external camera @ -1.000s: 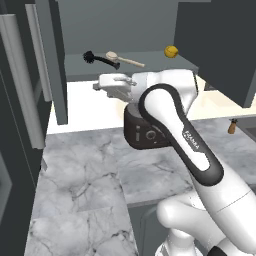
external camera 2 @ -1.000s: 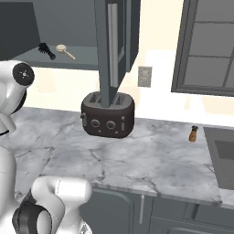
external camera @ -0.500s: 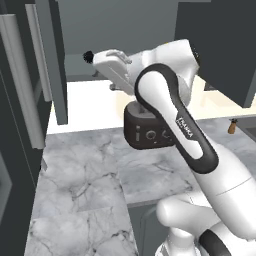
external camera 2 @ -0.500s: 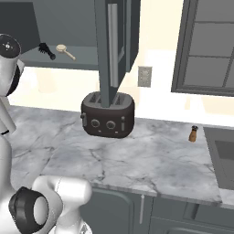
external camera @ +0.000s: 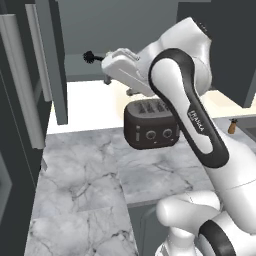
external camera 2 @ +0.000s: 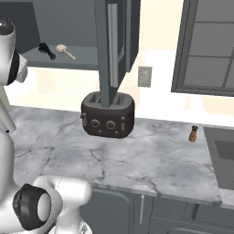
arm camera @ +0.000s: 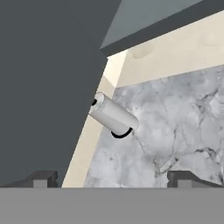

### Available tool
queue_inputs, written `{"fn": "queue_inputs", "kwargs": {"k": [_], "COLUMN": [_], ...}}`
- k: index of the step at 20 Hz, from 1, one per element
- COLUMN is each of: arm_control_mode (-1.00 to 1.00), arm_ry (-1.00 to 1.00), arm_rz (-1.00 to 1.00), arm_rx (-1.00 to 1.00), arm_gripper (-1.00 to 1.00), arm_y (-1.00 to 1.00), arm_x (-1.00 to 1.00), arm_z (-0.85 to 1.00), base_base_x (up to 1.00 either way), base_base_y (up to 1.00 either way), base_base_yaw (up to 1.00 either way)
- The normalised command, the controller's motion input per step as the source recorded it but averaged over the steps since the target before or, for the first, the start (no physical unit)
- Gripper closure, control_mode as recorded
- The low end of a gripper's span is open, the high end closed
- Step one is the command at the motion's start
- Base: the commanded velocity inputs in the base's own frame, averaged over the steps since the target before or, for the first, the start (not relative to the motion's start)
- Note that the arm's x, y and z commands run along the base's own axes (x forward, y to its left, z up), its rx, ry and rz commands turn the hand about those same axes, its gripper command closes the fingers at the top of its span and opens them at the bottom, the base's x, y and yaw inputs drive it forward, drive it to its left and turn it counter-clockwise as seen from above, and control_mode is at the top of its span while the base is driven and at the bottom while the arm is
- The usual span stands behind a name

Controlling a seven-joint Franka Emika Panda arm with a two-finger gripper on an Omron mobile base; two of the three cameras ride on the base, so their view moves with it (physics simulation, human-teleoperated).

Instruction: Pick the dish brush and dish brush from the cabinet and place them on the counter.

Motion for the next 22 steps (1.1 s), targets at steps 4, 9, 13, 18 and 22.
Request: {"fn": "queue_inputs", "kwargs": {"k": [4,9,13,18,22], "arm_control_mode": [-1.00,-1.00,-1.00,-1.00,-1.00], "arm_ry": [0.07,-0.03,-0.24,-0.30,-0.30], "arm_rz": [0.02,0.14,0.24,0.14,0.13], "arm_rx": [-0.37,-0.35,-0.17,-0.08,-0.01], "arm_gripper": [-1.00,-1.00,-1.00,-1.00,-1.00], "arm_y": [-0.49,-0.44,-0.46,-0.42,-0.34], "arm_x": [-0.73,-0.50,0.02,0.24,0.41], "arm_z": [-0.21,-0.26,-0.34,-0.01,0.00], "base_base_x": [0.00,0.00,0.00,0.00,0.00], "base_base_y": [0.00,0.00,0.00,0.00,0.00], "base_base_yaw": [0.00,0.00,0.00,0.00,0.00]}}
